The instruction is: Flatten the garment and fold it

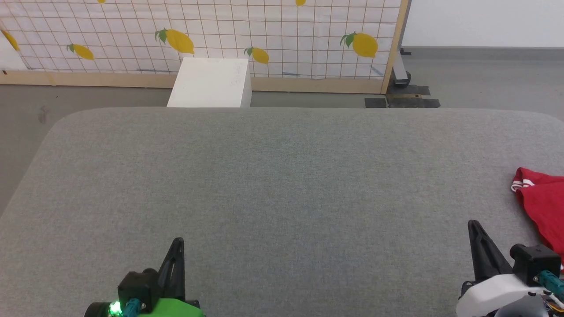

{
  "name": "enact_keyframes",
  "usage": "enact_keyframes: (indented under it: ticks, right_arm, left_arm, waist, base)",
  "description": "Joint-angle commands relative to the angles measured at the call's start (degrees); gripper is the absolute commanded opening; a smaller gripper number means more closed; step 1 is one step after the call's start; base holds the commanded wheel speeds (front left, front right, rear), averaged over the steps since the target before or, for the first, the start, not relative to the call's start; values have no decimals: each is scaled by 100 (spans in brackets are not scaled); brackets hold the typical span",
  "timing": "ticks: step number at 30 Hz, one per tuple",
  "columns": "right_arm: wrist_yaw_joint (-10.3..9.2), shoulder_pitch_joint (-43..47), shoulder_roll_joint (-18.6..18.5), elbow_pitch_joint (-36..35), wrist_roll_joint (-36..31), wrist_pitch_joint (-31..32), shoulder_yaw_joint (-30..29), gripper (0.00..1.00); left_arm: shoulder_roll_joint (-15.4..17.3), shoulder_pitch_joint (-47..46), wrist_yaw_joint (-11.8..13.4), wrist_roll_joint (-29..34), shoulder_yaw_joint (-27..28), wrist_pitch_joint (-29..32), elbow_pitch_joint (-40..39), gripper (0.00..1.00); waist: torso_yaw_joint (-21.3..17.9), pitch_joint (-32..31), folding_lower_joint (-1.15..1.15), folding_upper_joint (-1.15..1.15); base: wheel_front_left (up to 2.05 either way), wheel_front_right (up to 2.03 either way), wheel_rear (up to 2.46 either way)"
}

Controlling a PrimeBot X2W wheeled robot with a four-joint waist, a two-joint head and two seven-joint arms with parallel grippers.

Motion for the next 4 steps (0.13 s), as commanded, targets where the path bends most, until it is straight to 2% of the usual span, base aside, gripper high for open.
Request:
enact_keyframes:
  ticks: [1, 4]
  right_arm:
    - [-3, -103, 1, -26, -67, 13, 39, 0]
    - [-3, -123, 2, -29, -76, 20, 67, 0]
  left_arm:
    - [-26, -144, -36, 71, 36, 26, -13, 0]
    - [-38, -169, -43, 101, 60, 61, -19, 0]
  waist:
    - [-4, 2, 0, 0]
    - [-12, 6, 0, 0]
  base:
    - [0, 0, 0]
    - [0, 0, 0]
